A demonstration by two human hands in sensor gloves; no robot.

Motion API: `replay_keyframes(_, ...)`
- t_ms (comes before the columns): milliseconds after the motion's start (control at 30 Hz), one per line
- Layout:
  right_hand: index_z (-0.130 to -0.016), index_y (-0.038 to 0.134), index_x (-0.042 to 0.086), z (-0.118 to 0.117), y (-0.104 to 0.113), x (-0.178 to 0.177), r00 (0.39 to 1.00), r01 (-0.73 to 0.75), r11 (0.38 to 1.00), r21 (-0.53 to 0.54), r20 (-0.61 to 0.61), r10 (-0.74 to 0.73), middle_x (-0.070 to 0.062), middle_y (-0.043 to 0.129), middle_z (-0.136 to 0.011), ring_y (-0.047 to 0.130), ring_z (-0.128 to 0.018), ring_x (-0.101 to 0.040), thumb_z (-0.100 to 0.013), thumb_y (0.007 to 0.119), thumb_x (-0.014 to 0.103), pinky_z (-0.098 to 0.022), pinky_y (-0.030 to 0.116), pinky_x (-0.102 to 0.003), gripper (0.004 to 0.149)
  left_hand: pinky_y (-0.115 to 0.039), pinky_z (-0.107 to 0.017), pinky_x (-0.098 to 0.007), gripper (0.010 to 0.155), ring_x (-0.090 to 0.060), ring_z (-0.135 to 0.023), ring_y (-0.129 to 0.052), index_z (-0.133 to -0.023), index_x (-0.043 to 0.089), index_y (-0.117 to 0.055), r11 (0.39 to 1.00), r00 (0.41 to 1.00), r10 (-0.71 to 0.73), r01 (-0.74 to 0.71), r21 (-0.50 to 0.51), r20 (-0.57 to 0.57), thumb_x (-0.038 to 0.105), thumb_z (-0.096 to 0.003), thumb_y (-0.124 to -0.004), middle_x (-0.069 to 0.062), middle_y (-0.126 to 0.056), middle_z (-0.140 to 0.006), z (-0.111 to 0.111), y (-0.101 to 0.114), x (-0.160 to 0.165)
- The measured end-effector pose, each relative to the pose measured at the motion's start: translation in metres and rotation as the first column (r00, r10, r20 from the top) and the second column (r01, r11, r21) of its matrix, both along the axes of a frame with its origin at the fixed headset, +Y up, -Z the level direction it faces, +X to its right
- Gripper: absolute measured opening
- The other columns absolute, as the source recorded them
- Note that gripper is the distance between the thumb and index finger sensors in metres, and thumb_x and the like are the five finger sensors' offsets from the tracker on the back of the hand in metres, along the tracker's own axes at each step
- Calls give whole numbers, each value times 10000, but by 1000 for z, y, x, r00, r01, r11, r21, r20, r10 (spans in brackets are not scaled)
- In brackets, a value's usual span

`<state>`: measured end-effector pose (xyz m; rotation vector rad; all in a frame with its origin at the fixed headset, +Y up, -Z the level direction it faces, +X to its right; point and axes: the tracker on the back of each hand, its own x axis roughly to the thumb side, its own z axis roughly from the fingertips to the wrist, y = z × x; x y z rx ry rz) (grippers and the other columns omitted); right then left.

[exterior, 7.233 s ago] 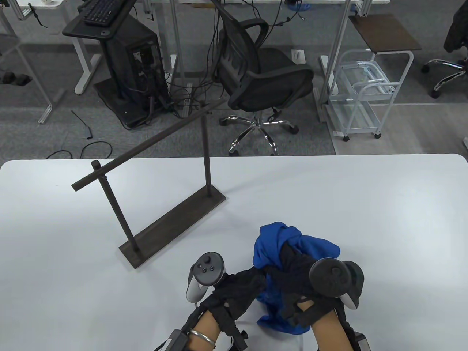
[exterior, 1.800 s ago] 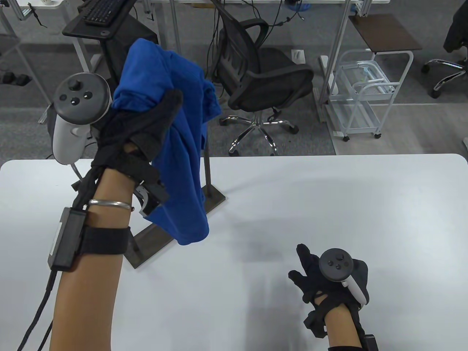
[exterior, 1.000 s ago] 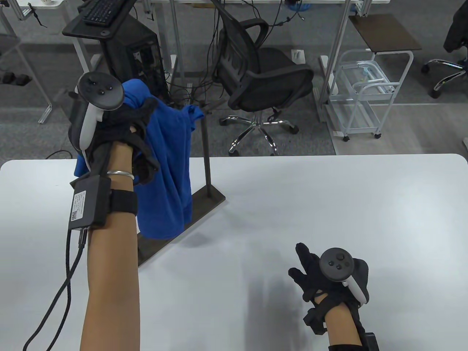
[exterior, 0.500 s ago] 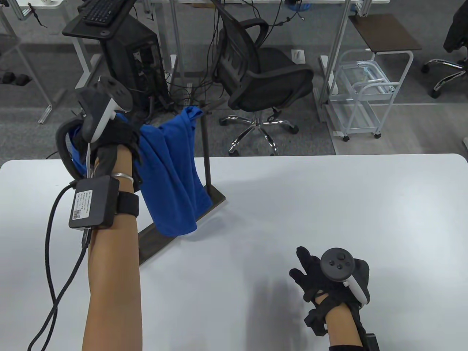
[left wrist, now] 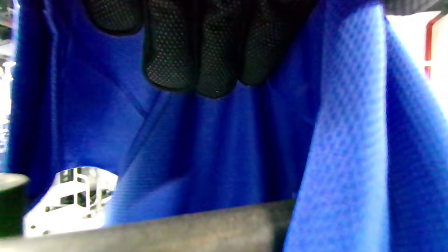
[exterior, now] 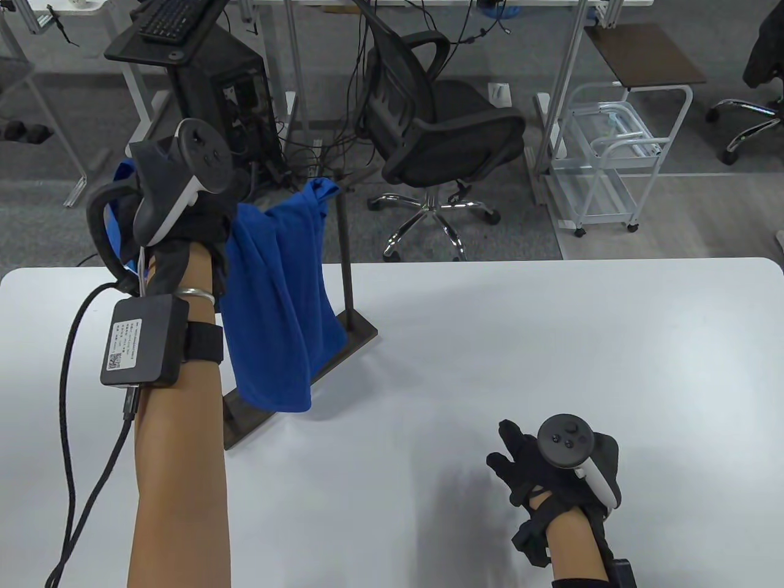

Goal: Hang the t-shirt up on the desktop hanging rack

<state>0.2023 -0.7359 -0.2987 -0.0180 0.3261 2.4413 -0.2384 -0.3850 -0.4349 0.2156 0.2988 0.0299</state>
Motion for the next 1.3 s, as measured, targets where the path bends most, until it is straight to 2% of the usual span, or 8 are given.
replay_keyframes(67,-960,545,93,0,-2,1,1000,0,1000,-20,2,0,-240,635,-903,782,-676,-478,-410,796,404,-446,705,-604,680,-650,-695,-628,813,-412,-797,-964,-943,156,-877,1000,1000,3,-3,-9,-1,716,-448,-558,-145,-938,-929,1,2,-3)
replay_keyframes(167,-960,542,90,1,-1,2,1000,-12,998,-54,18,13,-243,633,-903,780,-678,-478,-407,805,396,-446,705,-604,685,-793,-595,-539,744,-335,-472,-1107,-676,179,-1043,1000,1000,19,-19,10,-3,715,-437,-585,-90,-1118,-601,4,14,-15)
replay_keyframes(433,-957,549,84,-1,-3,3,1000,-14,998,-67,20,16,-243,636,-900,782,-673,-480,-407,805,393,-443,706,-604,681,-745,-632,-571,745,-360,-582,-1071,-774,166,-993,989,996,84,-81,120,-21,703,-451,-589,-113,-1067,-721,21,39,-39)
replay_keyframes(600,-957,546,88,0,1,2,1000,-7,1000,-30,20,8,-240,640,-898,786,-671,-476,-406,807,390,-442,707,-603,681,-733,-646,-571,755,-353,-647,-1049,-852,177,-938,986,987,120,-131,98,110,707,-451,-581,-109,-1024,-797,25,31,-17)
replay_keyframes(667,-957,544,89,2,4,3,999,1,1000,14,32,-2,-242,641,-896,789,-668,-475,-403,809,390,-440,709,-601,683,-700,-672,-582,780,-362,-802,-965,-990,196,-803,978,975,133,-158,133,176,713,-452,-575,-106,-894,-969,31,29,-3)
replay_keyframes(833,-955,544,91,5,11,3,999,16,996,90,37,-19,-240,648,-894,796,-663,-471,-400,813,389,-437,713,-599,685,-692,-684,-576,789,-356,-834,-943,-1029,216,-754,956,938,203,-252,150,280,720,-451,-571,-94,-860,-1004,47,29,26)
replay_keyframes(1067,-962,518,98,7,15,3,998,31,981,194,47,-41,-229,626,-908,778,-684,-470,-399,815,392,-453,703,-601,702,-690,-672,-578,815,-373,-894,-879,-1102,210,-588,933,896,158,-273,233,415,701,-452,-580,-112,-744,-1079,69,6,58)
replay_keyframes(1300,-972,482,115,9,18,-2,998,23,962,272,46,-37,-215,568,-940,728,-732,-473,-396,818,399,-486,674,-608,726,-693,-666,-572,803,-364,-898,-869,-1106,209,-546,914,821,179,-343,217,542,677,-456,-592,-106,-712,-1088,83,-29,98)
